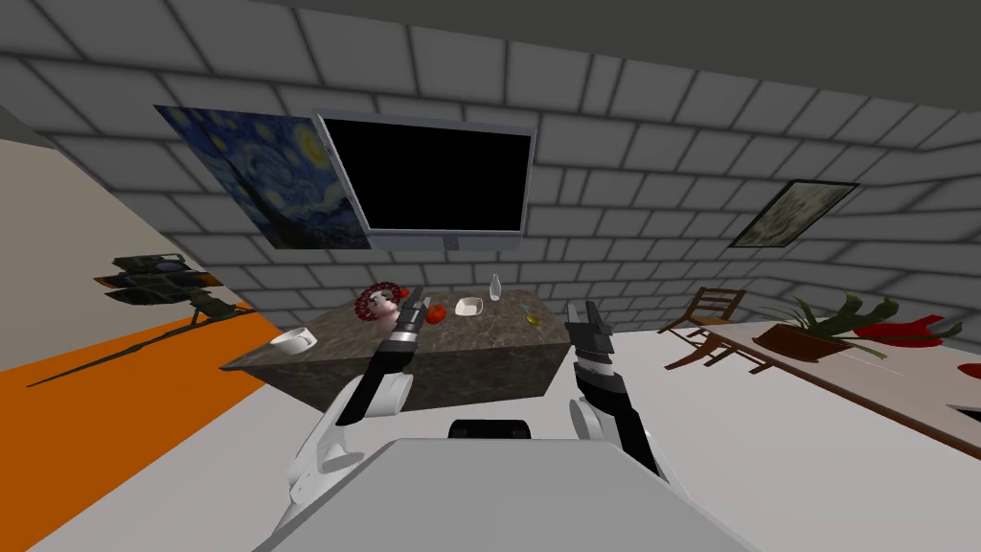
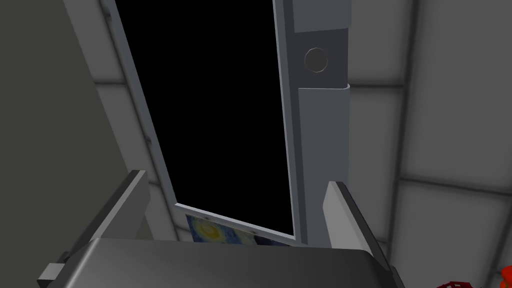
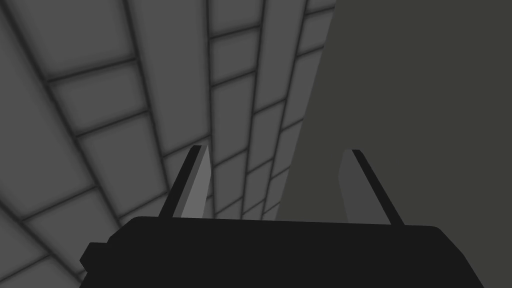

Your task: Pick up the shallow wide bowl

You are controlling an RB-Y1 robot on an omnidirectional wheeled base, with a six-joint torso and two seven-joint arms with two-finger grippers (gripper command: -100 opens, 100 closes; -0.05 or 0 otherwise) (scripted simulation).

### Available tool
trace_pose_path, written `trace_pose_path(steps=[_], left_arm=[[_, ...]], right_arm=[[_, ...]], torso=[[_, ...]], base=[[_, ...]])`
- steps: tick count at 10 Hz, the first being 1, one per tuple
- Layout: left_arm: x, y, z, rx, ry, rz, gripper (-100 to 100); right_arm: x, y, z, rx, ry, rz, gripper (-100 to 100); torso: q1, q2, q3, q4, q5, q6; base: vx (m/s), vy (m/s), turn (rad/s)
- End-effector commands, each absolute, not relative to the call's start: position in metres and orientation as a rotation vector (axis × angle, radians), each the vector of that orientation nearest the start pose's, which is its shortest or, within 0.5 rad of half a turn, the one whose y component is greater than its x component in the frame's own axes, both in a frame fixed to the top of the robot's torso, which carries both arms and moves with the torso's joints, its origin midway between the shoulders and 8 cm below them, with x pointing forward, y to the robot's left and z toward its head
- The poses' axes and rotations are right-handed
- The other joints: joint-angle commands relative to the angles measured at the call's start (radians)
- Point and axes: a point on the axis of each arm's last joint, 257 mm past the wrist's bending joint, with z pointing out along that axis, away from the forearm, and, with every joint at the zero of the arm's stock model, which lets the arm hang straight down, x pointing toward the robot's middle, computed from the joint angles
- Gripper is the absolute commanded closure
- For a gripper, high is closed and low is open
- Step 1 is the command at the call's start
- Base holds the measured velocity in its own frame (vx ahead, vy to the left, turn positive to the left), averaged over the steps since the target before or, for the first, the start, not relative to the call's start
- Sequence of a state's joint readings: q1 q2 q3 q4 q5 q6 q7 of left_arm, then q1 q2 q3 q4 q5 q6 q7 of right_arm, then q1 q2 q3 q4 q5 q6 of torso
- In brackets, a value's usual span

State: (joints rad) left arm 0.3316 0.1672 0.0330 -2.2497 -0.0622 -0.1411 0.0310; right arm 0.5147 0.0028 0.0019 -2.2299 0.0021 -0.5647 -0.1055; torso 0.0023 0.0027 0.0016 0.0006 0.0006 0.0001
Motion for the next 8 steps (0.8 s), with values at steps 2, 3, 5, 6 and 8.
trace_pose_path(steps=[2,3,5,6,8], left_arm=[[0.43,0.28,-0.006,-0.73,0.941,-1.182,-100],[0.437,0.285,-0.006,-0.749,0.949,-1.172,-100],[0.446,0.292,-0.009,-0.778,0.959,-1.16,-100],[0.446,0.293,-0.011,-0.786,0.965,-1.155,-100],[0.455,0.3,-0.014,-0.821,0.975,-1.142,-100]], right_arm=[[0.341,-0.281,0.01,0.697,0.58,1.396,0],[0.341,-0.281,0.01,0.697,0.58,1.396,0],[0.341,-0.281,0.01,0.697,0.58,1.396,0],[0.341,-0.281,0.01,0.697,0.58,1.396,0],[0.341,-0.281,0.01,0.697,0.58,1.396,0]], torso=[[0.001,0.0,0.0,0.0,0.0,0.0],[0.0,0.0,0.0,0.0,0.0,0.0],[0.0,-0.001,-0.001,0.0,0.0,0.0],[-0.001,-0.001,-0.001,0.0,0.0,0.0],[-0.001,-0.001,-0.001,0.0,0.0,0.0]], base=[[-0.048,0.037,-0.052],[-0.033,0.031,-0.044],[-0.028,0.024,-0.052],[-0.027,0.023,-0.035],[-0.028,0.024,-0.058]])
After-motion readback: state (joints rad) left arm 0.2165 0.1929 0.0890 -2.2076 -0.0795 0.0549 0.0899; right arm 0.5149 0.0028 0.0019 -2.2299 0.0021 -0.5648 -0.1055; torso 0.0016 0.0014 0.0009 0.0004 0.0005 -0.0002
